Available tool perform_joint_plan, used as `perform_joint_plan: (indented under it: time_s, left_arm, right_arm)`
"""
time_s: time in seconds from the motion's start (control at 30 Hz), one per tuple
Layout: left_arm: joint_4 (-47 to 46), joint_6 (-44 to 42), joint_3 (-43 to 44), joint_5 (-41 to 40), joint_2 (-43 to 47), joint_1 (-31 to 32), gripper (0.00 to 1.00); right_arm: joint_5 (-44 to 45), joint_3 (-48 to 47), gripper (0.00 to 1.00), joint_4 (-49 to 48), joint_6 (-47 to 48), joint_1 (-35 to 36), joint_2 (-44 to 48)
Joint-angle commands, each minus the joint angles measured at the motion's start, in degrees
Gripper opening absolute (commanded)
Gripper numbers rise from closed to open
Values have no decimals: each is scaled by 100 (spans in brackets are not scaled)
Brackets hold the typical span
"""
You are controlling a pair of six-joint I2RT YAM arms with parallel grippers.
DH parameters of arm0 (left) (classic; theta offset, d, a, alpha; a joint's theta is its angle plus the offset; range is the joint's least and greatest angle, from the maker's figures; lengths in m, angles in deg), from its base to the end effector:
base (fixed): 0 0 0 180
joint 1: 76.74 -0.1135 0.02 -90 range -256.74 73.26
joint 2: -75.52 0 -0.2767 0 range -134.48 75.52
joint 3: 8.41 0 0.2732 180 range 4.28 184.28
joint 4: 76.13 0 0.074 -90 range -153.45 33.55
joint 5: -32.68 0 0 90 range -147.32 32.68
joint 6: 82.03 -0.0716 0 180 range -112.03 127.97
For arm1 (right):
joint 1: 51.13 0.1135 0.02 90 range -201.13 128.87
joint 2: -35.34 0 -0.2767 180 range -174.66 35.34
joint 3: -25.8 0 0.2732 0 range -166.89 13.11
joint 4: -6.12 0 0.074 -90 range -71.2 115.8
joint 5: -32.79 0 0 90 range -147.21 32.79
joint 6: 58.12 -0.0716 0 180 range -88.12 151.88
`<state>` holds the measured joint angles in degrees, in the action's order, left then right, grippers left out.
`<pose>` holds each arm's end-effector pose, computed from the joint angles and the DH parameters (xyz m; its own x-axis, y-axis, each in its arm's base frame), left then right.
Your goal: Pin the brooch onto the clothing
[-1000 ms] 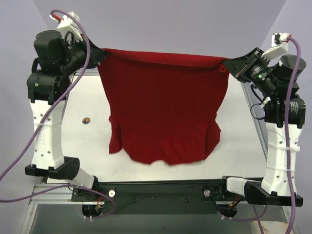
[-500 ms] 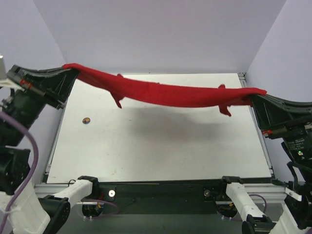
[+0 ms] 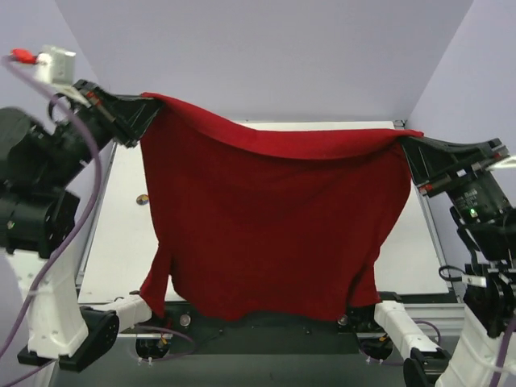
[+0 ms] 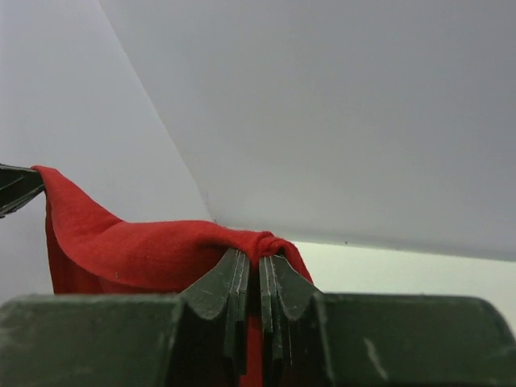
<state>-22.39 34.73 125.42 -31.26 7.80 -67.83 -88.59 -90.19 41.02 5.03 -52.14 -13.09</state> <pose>0.1540 -0.0560 0.6490 -0.0646 -0.3993 -0.9145 0.5981 0.7182 -0.3558 0.0551 0.0363 0.6459 0.2902 0.3805 -0.8780 -0.6213 0.7728 0.1295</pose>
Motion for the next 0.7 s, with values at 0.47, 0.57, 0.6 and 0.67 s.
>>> perform_joint_plan:
  time_s: [0.47, 0.57, 0.6, 0.67]
  left_arm:
    - [-889, 399, 742, -66, -2595, -811, 0]
    - [-757, 531, 1584, -93, -2851, -1038, 0]
    - [-757, 584, 1718, -93, -2878, -1075, 0]
    - [-854, 715, 2008, -49, -2878, -1163, 0]
  right_arm:
    - [755, -988, 0, -833, -382, -65, -3391]
    - [957, -1621, 0, -886, -400, -65, -3533]
    - [1001, -1718, 0, -903, -400, -65, -3534]
    - [1063, -1842, 0, -1122, -470, -65, -3429]
